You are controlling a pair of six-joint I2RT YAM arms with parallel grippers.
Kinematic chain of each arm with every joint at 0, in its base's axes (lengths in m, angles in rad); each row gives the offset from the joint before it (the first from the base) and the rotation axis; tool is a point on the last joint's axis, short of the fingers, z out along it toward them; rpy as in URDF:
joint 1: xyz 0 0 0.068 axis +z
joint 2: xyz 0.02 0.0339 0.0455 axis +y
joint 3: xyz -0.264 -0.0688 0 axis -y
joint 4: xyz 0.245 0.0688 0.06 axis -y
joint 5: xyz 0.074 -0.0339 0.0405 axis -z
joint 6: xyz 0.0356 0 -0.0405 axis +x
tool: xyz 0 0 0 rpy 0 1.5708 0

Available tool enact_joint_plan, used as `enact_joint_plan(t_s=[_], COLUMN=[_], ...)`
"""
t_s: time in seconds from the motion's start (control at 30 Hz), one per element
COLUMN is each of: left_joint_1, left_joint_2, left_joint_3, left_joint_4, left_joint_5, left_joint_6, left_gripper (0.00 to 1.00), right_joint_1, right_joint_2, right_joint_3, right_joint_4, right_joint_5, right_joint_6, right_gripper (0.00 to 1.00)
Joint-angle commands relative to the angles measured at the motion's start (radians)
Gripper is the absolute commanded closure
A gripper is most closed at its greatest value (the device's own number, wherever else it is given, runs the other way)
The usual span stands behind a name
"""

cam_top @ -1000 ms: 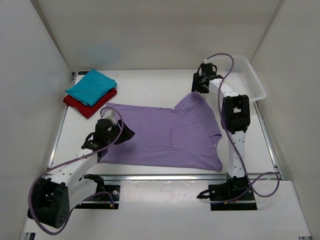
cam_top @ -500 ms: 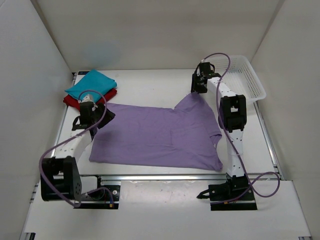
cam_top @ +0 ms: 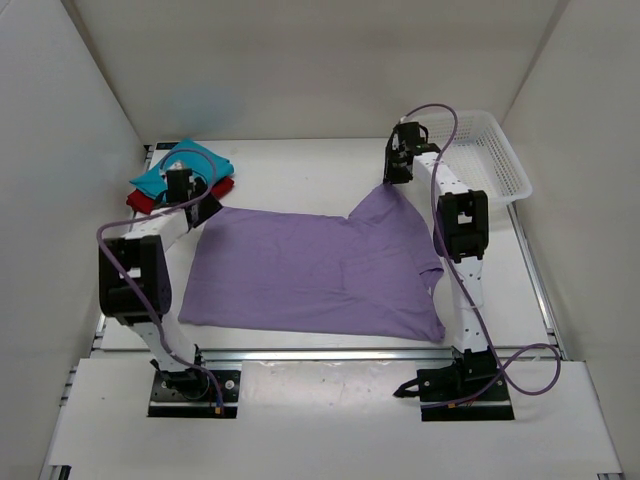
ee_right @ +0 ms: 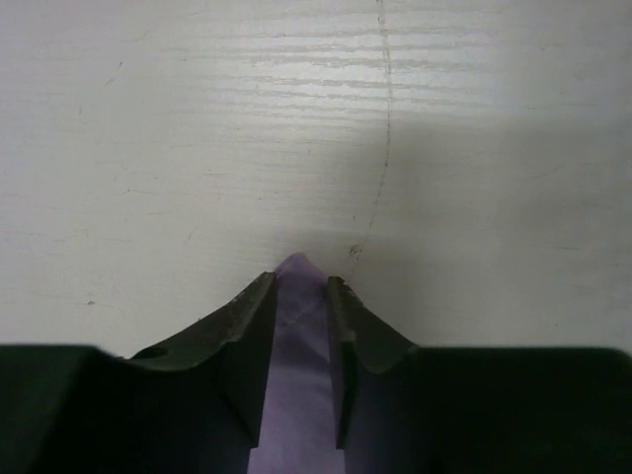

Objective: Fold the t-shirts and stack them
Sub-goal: Grap the side of the flattened tshirt furthest away from the robot with both arms

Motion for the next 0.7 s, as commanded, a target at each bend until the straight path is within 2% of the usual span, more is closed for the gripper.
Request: enact_joint_plan(t_s=[0.0, 0.23, 0.4, 0.57, 0.67], left_joint_1=[-0.018, -0.038, -0.047, -0.113, -0.115], left_joint_2=[0.053, 0.163, 0.187, 0.227, 0.25], left_joint_3=[0.084, 0.199, 0.233, 0.276, 0.288], left_joint_4=[-0.038, -0.079, -0.059, -0.064, -0.068], left_joint_5=[-0.07, -0.156, -0.198, -0.228, -0.212], left_joint_6=[0.069, 0.17, 0.206, 0.253, 0.25], left_gripper=[0.41, 0.41, 0.4, 0.4, 0.42], right_joint_1=[-0.001, 0.022, 0.018, 0.011, 0.007], right_joint_2=[0.016, -0.007, -0.073, -0.153, -0.167], right_joint_3=[0.021, 0.001, -0.113, -0.257, -0.259], right_joint_4=[-0.02, -0.004, 0.078, 0.186, 0.188], right_joint_5=[-0.022, 0.004, -0.011, -0.042, -0.06], right_joint_6=[0.001, 0.004, 0.018, 0.029, 0.035], right_gripper=[0.76, 0.99, 1.0, 1.0, 1.0])
